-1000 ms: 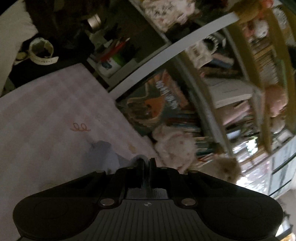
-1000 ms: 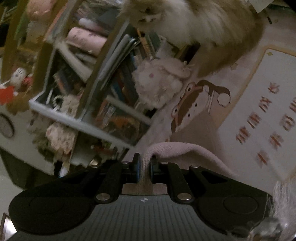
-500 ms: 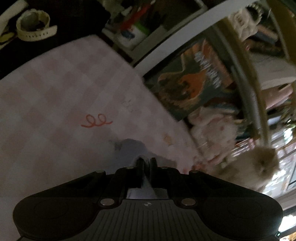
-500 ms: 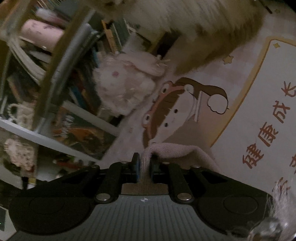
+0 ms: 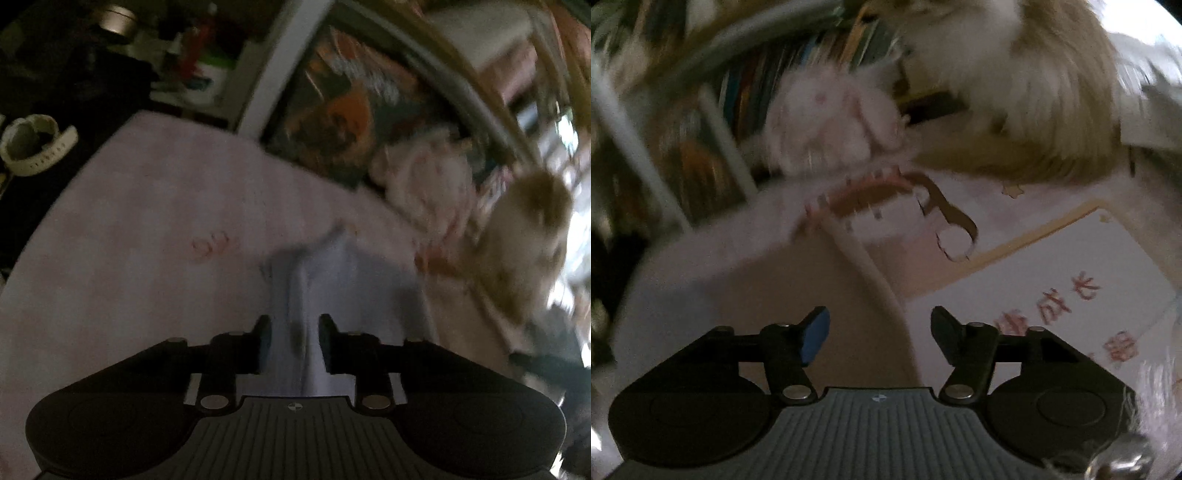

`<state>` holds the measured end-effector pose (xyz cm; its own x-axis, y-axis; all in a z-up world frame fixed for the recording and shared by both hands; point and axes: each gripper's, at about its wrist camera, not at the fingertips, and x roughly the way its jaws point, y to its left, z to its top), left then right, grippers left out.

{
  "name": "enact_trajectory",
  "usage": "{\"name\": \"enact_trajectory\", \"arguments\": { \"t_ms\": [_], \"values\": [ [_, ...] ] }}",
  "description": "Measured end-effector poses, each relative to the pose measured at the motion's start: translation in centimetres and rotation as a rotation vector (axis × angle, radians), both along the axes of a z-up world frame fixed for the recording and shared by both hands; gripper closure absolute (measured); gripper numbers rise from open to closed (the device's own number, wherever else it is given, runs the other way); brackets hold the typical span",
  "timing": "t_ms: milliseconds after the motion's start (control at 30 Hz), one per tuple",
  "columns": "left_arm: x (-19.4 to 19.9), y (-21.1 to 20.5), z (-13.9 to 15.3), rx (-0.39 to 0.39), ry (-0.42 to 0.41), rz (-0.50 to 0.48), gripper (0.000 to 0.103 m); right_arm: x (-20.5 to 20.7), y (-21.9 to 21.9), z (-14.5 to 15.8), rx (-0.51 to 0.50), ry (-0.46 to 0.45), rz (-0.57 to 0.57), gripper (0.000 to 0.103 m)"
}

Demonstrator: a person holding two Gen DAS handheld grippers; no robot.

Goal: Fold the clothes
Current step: 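Lower the hem onto the collar edge with both grippers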

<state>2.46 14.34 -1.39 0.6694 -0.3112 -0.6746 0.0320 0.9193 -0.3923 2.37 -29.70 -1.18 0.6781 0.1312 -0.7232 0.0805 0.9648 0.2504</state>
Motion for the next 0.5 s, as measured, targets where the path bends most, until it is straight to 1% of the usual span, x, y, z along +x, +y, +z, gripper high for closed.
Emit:
{"name": "enact_trajectory", "arguments": {
  "t_ms": [33, 67, 100, 133, 167, 200, 233, 267, 300, 400, 433, 467, 500],
  "values": [
    [-0.2, -0.4, -0.3, 0.008, 0.008, -0.014, 0.078, -0.2, 0.3, -0.5, -0.027, 0.015, 0.015, 0.062],
    [-0.3, -0.7, -0.6, 0.008, 0.01, -0.017, 0.098, -0.3, 0.6, -1.0, -0.041, 0.029, 0.027, 0.072],
    [-0.6, -0.8, -0.4, -0.012, -0.005, -0.013, 0.099, -0.3, 0.6, -1.3, -0.037, 0.043, 0.03, 0.093],
    [-1.1, -0.5, 0.2, -0.053, -0.038, 0.0, 0.099, -0.5, 0.3, -1.2, -0.006, 0.039, 0.014, 0.097],
    [-1.6, -0.3, 0.9, -0.095, -0.071, 0.013, 0.099, -0.8, -0.2, -0.7, 0.043, 0.02, -0.012, 0.097],
    [-2.0, 0.0, 1.5, -0.121, -0.093, 0.026, 0.099, -1.4, -0.9, -0.1, 0.114, -0.016, -0.041, 0.097],
    [-2.3, 0.3, 2.0, -0.13, -0.104, 0.039, 0.099, -2.0, -1.7, 0.7, 0.184, -0.055, -0.071, 0.097],
    [-2.3, 0.5, 1.9, -0.124, -0.095, 0.044, 0.099, -2.5, -2.2, 1.1, 0.223, -0.074, -0.099, 0.097],
    [-2.0, 0.5, 1.2, -0.103, -0.065, 0.04, 0.099, -2.6, -2.3, 1.0, 0.215, -0.066, -0.104, 0.097],
    [-1.1, 0.6, -0.8, -0.034, 0.029, 0.022, 0.098, -2.1, -1.7, -0.7, 0.113, 0.019, -0.066, 0.097],
    [-0.8, 0.2, -1.4, 0.004, 0.053, 0.005, 0.094, -1.8, -1.5, -1.2, 0.08, 0.04, -0.054, 0.097],
    [-0.7, -0.1, -1.5, 0.04, 0.052, -0.006, 0.09, -1.7, -1.2, -1.3, 0.048, 0.041, -0.044, 0.096],
    [-0.8, -0.2, -1.3, 0.063, 0.036, -0.012, 0.09, -1.6, -1.0, -1.4, 0.015, 0.043, -0.034, 0.094]
  ]
}}
